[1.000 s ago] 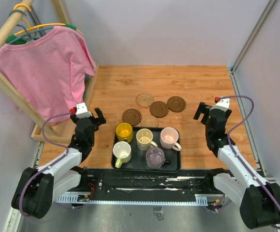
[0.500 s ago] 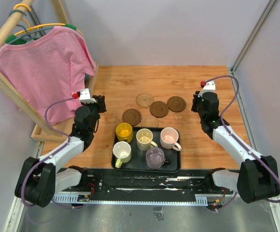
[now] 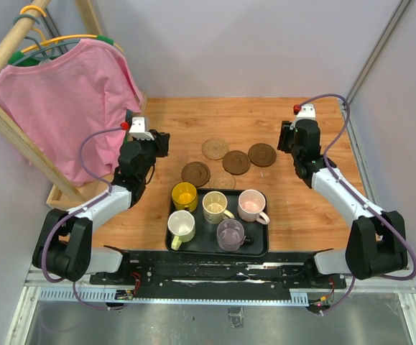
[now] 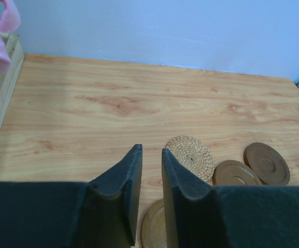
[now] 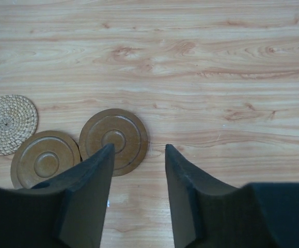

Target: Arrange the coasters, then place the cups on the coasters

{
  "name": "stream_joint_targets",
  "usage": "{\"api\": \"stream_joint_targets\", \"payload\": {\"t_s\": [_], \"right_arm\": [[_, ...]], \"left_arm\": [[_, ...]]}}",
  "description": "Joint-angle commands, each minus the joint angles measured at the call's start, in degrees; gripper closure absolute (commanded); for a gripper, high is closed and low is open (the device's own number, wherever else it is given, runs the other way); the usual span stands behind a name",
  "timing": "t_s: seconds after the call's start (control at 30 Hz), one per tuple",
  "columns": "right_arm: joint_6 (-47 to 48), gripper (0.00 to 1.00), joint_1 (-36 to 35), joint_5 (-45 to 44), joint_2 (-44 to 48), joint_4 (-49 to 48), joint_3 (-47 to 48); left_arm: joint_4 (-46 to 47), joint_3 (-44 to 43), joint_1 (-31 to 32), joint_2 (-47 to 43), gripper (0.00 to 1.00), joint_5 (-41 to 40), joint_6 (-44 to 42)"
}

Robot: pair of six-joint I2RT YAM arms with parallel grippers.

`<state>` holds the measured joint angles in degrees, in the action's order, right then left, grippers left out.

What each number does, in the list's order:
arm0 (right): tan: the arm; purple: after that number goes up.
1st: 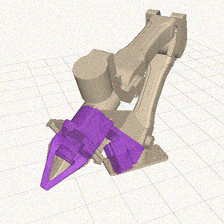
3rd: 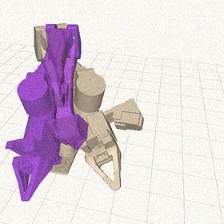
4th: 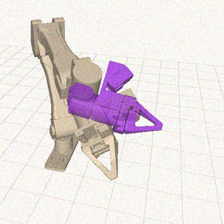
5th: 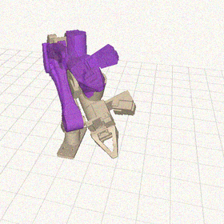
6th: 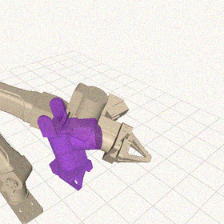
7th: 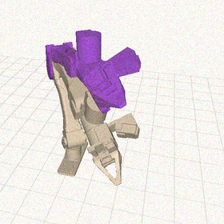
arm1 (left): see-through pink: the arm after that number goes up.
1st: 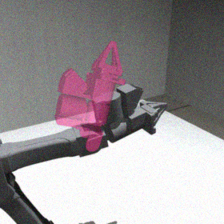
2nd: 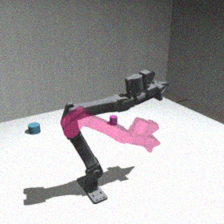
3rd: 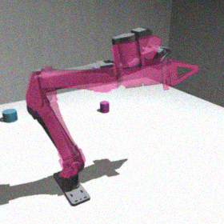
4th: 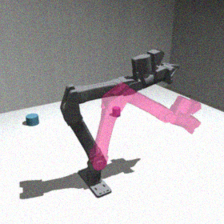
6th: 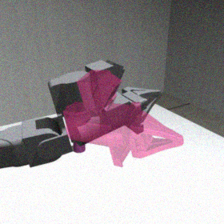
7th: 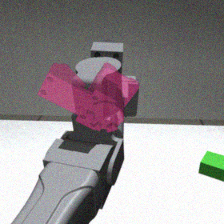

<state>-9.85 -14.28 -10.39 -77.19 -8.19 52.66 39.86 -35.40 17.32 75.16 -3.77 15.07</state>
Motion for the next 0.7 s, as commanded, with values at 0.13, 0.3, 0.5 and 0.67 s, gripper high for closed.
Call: {"api": "stream_joint_targets", "payload": {"t_s": [0.13,0.3,0.5,0.67], "right_arm": [[3.8,0.09,-0.5,4.3,-5.3,14.9,11.8],[2.1,0.01,-0.5,4.7,-1.0,1.6,4.0],[4.4,0.02,-0.4,7.5,-1.6,0.2,4.3],[5.4,0.01,-0.6,13.7,-5.0,4.1,8.7]], "left_arm": [[1.2,-1.2,-0.3,-1.5,0.68,0.6,0.3],[1.2,-0.9,-0.3,-1.6,0.59,1.1,0.2],[3.3,0.3,-0.3,-2.2,0.01,-0.7,0.1],[-1.7,-3.4,-0.3,1.2,0.00,-1.0,-0.1]]}}
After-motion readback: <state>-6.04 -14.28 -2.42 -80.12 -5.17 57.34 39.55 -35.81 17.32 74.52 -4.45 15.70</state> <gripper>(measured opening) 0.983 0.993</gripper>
